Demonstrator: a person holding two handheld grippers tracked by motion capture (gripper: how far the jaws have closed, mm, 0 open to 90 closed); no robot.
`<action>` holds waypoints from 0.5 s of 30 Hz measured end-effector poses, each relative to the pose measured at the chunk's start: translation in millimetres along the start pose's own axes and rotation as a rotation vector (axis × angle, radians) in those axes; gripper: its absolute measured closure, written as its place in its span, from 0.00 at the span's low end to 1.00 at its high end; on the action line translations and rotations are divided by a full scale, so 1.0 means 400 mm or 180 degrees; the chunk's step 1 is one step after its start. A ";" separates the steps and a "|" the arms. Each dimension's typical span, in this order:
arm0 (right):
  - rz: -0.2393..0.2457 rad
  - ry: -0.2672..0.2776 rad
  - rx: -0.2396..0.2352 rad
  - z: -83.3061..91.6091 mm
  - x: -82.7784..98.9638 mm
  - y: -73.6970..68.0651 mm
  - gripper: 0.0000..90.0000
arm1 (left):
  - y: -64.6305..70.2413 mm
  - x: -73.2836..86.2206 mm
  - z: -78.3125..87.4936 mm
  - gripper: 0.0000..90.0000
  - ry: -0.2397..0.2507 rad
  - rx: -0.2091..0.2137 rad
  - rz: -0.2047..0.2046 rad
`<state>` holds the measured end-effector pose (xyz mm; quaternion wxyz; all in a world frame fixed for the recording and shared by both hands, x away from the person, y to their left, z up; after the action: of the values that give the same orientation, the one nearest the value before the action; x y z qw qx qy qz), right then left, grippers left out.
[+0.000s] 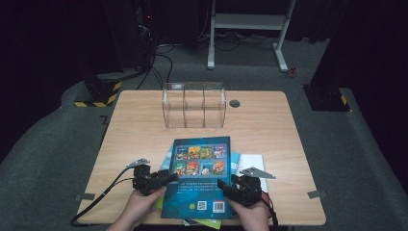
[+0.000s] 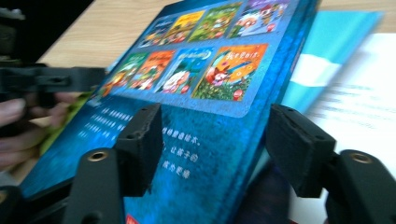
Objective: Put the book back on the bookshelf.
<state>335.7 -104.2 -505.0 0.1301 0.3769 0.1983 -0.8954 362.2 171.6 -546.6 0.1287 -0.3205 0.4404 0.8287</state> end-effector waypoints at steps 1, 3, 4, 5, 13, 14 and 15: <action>0.0000 0.0000 0.0000 0.000 0.000 0.000 0.38 | 0.009 0.005 -0.003 0.43 -0.0027 0.0106 0.0016; -0.0011 -0.0009 0.0126 0.006 0.014 0.021 0.41 | 0.021 0.012 -0.008 0.44 -0.0047 0.0192 0.0012; -0.0080 -0.0082 -0.0017 0.010 0.032 0.040 0.47 | 0.025 0.012 -0.011 0.44 -0.0102 0.0120 -0.0122; -0.0129 -0.0109 -0.0134 0.010 0.039 0.042 0.46 | 0.025 0.012 -0.011 0.44 -0.0102 0.0120 -0.0122; 0.0048 -0.0190 -0.0154 -0.004 0.026 0.041 0.43 | 0.031 0.017 -0.009 0.35 -0.0092 -0.0642 -0.0613; 0.0088 -0.0184 -0.0156 -0.004 0.025 0.041 0.43 | 0.024 0.017 -0.005 0.35 -0.0062 -0.0672 -0.0588; 0.0097 -0.0181 -0.0163 -0.004 0.025 0.042 0.44 | 0.023 0.017 -0.004 0.36 -0.0059 -0.0663 -0.0581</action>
<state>336.1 -119.2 -517.6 0.1589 0.3508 0.2116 -0.8983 353.2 164.5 -545.7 0.1737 -0.3631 0.3198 0.8577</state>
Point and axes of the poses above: each handheld gripper's, and its own axes: z roughly backward along the jaws, x roughly out of its underside, y roughly to its right, the point moved 6 cm from there along -z, roughly forward along the jaws, and after that the axes turned 5 degrees about x, right-handed, at the moved point
